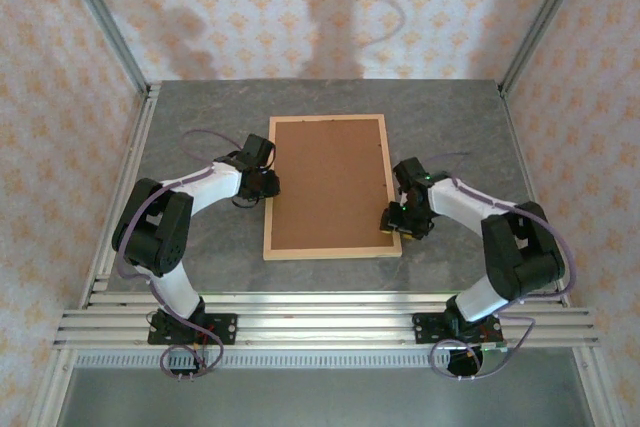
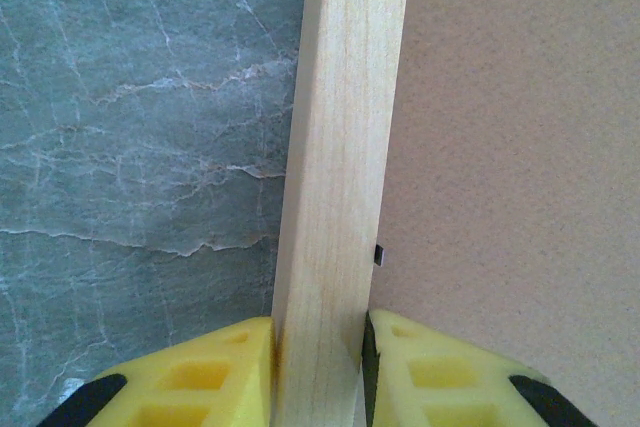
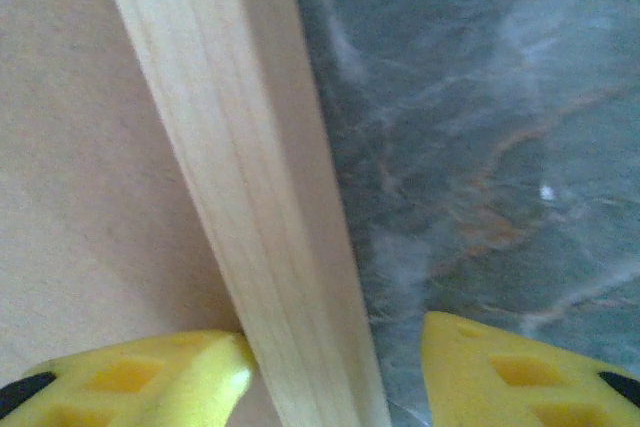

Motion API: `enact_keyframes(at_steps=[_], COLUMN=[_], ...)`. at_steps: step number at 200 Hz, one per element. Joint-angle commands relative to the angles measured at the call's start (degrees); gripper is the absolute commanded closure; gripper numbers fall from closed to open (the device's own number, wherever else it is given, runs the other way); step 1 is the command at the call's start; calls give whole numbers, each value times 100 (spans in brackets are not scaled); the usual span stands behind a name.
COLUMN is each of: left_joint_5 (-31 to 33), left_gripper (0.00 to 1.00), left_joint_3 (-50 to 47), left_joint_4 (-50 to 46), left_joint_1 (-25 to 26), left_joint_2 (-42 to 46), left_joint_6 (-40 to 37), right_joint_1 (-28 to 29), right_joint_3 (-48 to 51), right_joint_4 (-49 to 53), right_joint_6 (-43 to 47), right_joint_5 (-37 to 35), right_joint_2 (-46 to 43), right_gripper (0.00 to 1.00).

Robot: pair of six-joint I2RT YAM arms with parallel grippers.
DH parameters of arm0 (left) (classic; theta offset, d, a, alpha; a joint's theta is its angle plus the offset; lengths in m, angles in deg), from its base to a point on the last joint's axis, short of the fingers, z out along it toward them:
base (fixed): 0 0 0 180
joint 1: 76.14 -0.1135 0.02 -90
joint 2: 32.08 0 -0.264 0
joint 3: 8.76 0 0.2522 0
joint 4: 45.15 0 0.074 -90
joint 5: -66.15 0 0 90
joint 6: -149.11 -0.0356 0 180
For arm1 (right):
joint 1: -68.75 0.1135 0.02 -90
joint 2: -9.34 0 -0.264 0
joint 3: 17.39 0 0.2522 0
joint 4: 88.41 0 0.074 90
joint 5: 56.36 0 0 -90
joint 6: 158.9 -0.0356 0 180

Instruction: Put the photo into the frame

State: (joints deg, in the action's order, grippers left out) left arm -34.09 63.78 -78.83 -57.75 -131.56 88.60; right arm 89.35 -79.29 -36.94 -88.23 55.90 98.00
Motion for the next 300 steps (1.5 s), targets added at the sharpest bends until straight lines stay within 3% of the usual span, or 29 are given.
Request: enact_keyframes(at_steps=[1, 59, 127, 198, 245, 300], left_joint_5=[62, 64, 162, 196, 246, 241], left_gripper=[71, 71, 71, 63, 49, 45], left_joint_3=[-69, -58, -56, -113, -82, -117], left_joint_4=[-312, -327, -386, -433, -504, -528], left_joint_1=[-3, -6, -4, -11, -11, -11], left_joint_2=[-102, -97, -21, 102, 115, 129], left_joint_6=[13, -3, -59, -23, -49, -39], right_joint_1=[61, 87, -65, -414, -537, -726], right_joint_3=[374, 228, -710, -2205, -3177, -3253], right_joint_4=[-413, -392, 441, -81, -91, -263], right_joint_6=[-180, -160, 296, 597, 844, 728], right_joint_5=[-84, -28, -837, -724, -442, -296], right_joint_2=[493, 498, -175, 984, 2054, 2452], right_gripper=[48, 47, 47, 47, 47, 53])
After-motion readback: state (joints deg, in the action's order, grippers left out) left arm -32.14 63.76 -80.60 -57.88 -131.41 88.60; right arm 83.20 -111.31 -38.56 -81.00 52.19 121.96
